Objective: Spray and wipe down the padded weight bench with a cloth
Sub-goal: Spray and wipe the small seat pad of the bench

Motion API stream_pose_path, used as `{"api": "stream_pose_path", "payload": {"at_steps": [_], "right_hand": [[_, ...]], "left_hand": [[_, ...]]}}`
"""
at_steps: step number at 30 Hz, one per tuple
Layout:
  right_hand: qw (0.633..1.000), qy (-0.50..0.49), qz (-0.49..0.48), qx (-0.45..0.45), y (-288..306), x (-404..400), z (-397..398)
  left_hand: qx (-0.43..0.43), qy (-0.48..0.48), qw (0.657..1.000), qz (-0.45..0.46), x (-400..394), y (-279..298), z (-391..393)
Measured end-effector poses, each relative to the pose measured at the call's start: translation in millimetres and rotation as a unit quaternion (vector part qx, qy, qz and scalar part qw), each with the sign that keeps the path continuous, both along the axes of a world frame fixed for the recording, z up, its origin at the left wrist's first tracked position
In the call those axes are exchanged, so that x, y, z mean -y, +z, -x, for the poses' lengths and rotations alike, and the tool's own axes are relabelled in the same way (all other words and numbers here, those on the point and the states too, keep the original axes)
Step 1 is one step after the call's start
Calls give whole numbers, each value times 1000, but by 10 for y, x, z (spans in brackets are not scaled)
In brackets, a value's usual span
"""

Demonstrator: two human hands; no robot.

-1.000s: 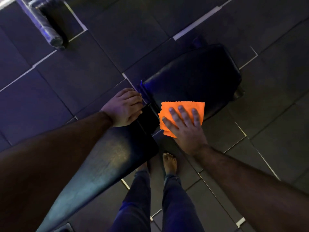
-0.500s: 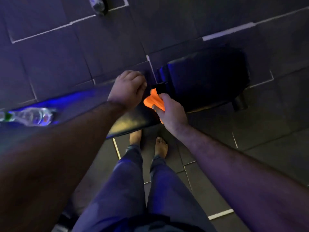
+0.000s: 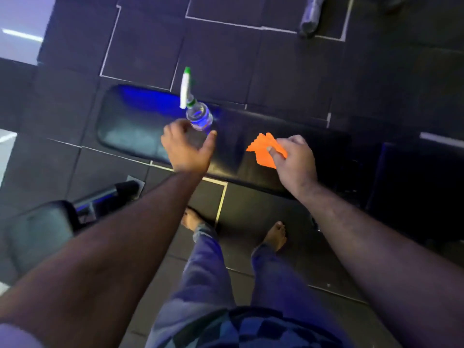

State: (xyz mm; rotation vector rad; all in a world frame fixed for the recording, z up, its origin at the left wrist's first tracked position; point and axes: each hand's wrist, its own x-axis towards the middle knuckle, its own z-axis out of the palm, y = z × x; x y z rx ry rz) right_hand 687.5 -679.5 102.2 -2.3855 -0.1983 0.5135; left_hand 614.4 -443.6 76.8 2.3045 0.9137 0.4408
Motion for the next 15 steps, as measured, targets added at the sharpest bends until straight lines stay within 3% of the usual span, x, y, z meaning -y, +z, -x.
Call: {"api": "stream_pose_path", "payload": {"at_steps": [2,7,13,15], "right_hand": [[1000,7,13,3,-23,-310,-16],[1000,9,23,9,-112,-961,-17],[1000,25,14,-4,-191,-1655,168],[998,53,15,-10,-229,-1937,257]], "left_hand": [[13,67,995,76,-267,-120,-223],[52,2,974,220,-750,-493,-818],[43,-123,971,199,-1178,-565,-698],[64,-102,974,192,-1389,-509,-409]]}}
